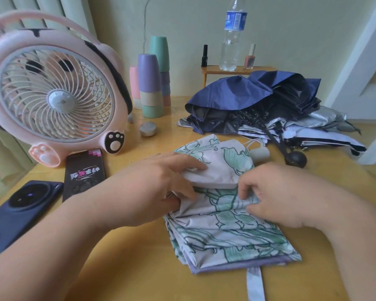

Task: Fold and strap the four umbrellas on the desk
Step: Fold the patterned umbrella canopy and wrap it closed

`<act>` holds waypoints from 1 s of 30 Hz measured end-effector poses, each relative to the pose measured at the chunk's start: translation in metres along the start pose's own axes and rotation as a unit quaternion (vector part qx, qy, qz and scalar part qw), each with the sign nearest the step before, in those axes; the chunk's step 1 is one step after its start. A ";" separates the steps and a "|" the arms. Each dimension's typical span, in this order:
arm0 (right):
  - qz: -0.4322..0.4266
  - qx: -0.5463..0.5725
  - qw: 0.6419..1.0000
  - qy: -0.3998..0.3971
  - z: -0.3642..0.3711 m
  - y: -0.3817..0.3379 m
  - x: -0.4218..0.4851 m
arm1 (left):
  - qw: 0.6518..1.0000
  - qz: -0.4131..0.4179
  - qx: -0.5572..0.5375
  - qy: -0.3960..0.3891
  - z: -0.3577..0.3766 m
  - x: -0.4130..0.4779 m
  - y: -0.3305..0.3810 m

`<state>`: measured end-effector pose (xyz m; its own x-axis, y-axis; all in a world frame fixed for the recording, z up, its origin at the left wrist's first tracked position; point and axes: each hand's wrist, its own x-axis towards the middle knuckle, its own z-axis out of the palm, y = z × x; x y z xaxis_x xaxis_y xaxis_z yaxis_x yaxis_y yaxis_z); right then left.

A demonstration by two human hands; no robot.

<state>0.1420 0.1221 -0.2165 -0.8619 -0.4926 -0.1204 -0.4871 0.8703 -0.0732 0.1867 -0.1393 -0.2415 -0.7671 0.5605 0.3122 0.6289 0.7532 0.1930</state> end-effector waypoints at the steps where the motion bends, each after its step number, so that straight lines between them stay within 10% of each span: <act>1: 0.000 0.000 1.000 -0.006 0.001 -0.002 0.001 | 1.000 0.000 -0.008 0.000 0.001 0.001 0.001; 9: 0.048 0.084 0.995 0.010 -0.011 0.016 -0.006 | 0.989 -0.021 -0.143 0.022 -0.006 -0.005 -0.004; 20: 0.026 0.120 0.984 -0.126 -0.007 0.033 -0.006 | 0.994 0.001 -0.057 -0.093 -0.002 -0.007 0.000; 26: -0.072 0.331 0.903 0.265 0.009 0.017 0.015 | 0.981 -0.020 -0.047 -0.189 0.031 0.009 -0.007; 30: -0.103 0.285 0.926 0.227 0.036 -0.006 0.035 | 0.991 0.007 -0.081 -0.109 0.044 -0.004 -0.002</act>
<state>0.1199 0.0992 -0.2563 -0.7925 -0.4830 0.3723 -0.6056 0.5513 -0.5739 0.1830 -0.1284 -0.2845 -0.7562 0.6449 0.1108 0.6384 0.6898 0.3415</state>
